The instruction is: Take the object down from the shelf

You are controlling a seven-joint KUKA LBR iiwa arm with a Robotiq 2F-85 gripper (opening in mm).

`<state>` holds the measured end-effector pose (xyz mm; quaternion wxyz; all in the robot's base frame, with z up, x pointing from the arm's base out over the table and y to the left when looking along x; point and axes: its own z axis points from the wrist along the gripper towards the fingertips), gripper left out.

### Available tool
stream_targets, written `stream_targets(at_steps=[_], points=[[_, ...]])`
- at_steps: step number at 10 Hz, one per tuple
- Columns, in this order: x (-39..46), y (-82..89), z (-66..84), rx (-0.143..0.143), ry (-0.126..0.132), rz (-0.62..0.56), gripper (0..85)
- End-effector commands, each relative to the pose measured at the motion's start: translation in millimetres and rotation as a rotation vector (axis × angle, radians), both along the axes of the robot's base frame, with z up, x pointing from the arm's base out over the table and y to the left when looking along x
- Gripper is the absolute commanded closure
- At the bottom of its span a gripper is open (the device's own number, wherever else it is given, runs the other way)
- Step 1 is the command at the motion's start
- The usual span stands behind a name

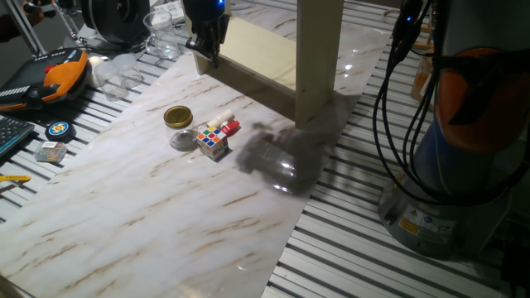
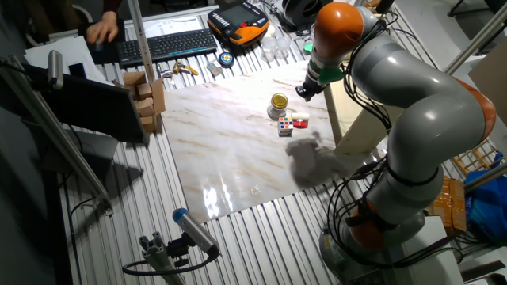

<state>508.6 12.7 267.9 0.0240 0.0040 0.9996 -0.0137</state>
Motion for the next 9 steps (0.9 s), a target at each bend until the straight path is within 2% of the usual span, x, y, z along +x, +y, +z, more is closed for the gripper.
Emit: stream_targets(at_steps=[1,7,9], points=[[-0.2,0.2,0.1,-0.004,-0.003,0.0,85.0],[-0.2,-0.7,-0.5,-0.005,-0.005,0.005,85.0],[-1.5,-2.8,1.2,0.008,0.008,0.018,85.0]])
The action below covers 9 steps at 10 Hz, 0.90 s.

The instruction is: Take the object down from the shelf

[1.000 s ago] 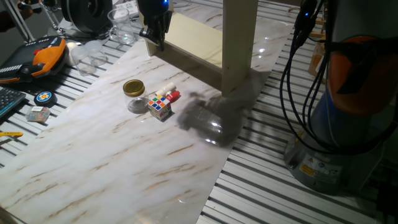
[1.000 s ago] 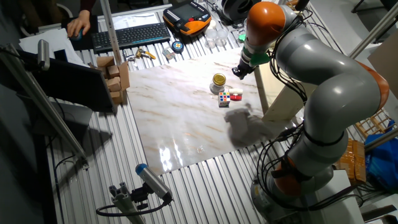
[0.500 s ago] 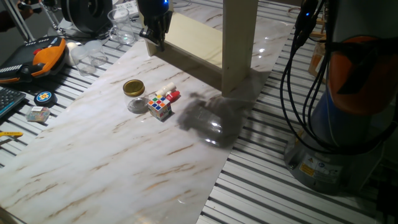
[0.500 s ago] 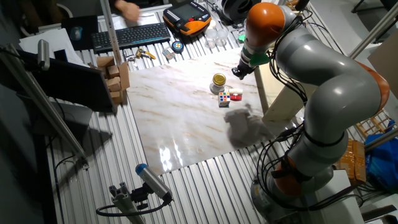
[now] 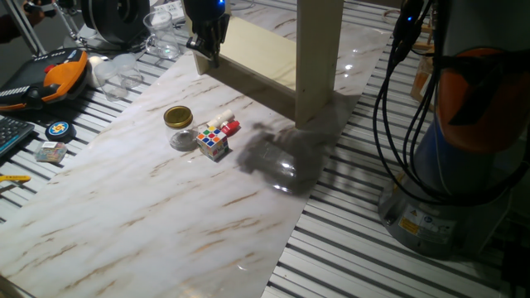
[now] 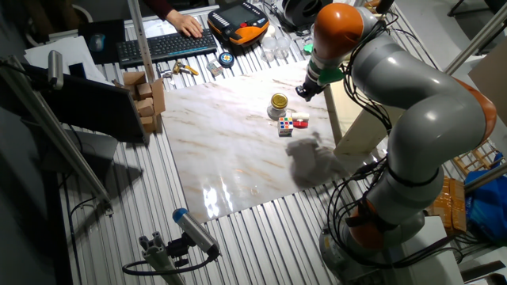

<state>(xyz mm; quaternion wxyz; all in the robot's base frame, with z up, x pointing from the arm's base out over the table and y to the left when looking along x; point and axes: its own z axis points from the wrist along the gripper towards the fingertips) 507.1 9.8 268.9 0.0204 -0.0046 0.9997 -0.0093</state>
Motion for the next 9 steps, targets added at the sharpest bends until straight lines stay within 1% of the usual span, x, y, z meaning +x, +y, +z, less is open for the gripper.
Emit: stream_targets(at_steps=[1,3,9], points=[[-0.7,-0.8,-0.6,0.005,-0.001,0.001,85.0],[-1.0,-0.8,-0.5,-0.003,-0.006,0.001,85.0],[-5.1,1.8,-2.3,-0.004,-0.015,-0.005,85.0]])
